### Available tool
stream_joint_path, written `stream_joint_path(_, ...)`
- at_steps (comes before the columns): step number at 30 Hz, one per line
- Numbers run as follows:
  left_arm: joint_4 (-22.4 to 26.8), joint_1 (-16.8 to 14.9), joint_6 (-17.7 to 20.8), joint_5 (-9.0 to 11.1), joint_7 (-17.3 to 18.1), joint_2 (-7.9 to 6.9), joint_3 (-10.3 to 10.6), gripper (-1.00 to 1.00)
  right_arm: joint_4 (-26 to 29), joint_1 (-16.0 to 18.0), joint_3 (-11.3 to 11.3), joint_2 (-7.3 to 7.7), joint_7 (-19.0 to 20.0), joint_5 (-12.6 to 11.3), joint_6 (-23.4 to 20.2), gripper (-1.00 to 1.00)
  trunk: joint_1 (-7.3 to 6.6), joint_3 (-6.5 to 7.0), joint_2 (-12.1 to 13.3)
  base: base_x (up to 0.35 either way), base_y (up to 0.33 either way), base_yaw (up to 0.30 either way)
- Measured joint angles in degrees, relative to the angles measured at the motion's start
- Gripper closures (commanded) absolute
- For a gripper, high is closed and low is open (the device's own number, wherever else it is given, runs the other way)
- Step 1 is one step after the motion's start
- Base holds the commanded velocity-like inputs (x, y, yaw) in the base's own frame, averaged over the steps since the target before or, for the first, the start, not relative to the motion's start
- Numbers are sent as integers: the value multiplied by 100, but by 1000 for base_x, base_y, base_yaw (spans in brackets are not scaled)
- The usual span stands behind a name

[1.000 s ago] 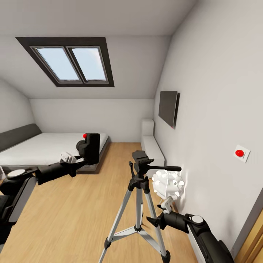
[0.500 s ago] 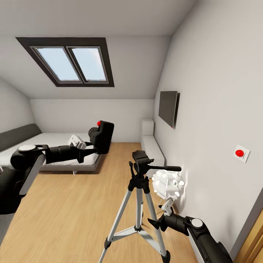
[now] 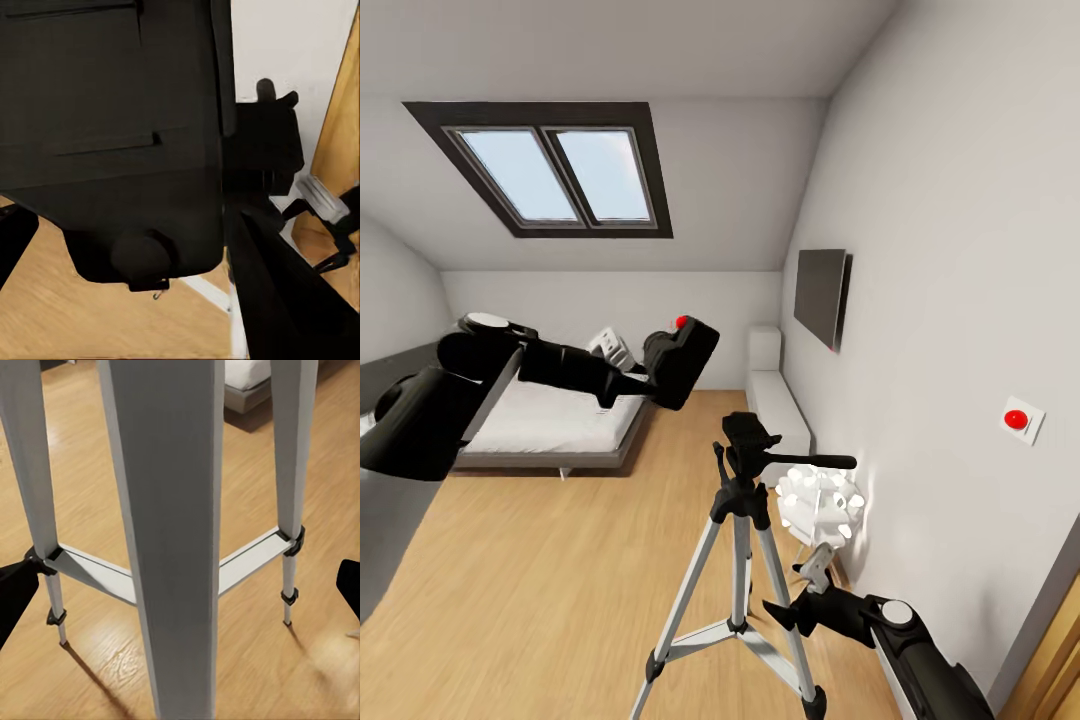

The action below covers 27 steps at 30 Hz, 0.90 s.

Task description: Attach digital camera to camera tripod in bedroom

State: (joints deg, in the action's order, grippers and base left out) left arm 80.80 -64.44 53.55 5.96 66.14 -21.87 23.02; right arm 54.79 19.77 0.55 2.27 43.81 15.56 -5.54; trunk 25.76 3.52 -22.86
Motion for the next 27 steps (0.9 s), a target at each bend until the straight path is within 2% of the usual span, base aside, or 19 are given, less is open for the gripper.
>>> stream_joint_path(1,-191,-176,27,-15,110,68,147,100,-5,0,0,-2,-2,-1,0,-100,0,0,0,0,0,0)
stream_joint_path(2,-563,-494,66,-31,282,237,421,100,-11,0,0,-5,-5,-1,1,-100,1,0,2,0,0,0)
stream_joint_path(4,-884,-769,93,-55,401,439,659,100,-15,0,0,-7,-7,-2,3,-100,0,0,0,0,0,0)
stream_joint_path(6,-1115,-969,109,-71,473,606,821,100,-21,0,0,-8,-11,-3,5,-100,0,0,0,0,0,0)
stream_joint_path(9,-1315,-1157,123,-92,526,758,958,100,-41,0,0,-9,-15,-3,11,-100,0,0,-1,0,0,0)
stream_joint_path(15,-1427,-1365,270,-250,555,867,1086,100,-65,0,0,-13,-18,2,16,-100,0,0,-1,0,0,0)
stream_joint_path(19,-1449,-1491,442,-541,593,918,1171,100,-87,0,1,-18,-19,4,18,-100,0,0,-1,0,0,0)
stream_joint_path(21,-1452,-1534,470,-593,624,931,1185,100,-90,0,1,-23,-19,4,18,-100,0,0,-1,0,0,0)
stream_joint_path(24,-1471,-1699,522,-695,803,960,1238,100,-100,0,1,-41,-19,5,21,-100,0,0,-1,0,0,0)
stream_joint_path(27,-1506,-1926,545,-758,1088,973,1384,100,-105,0,3,-61,-19,7,23,-100,0,0,-1,0,0,0)
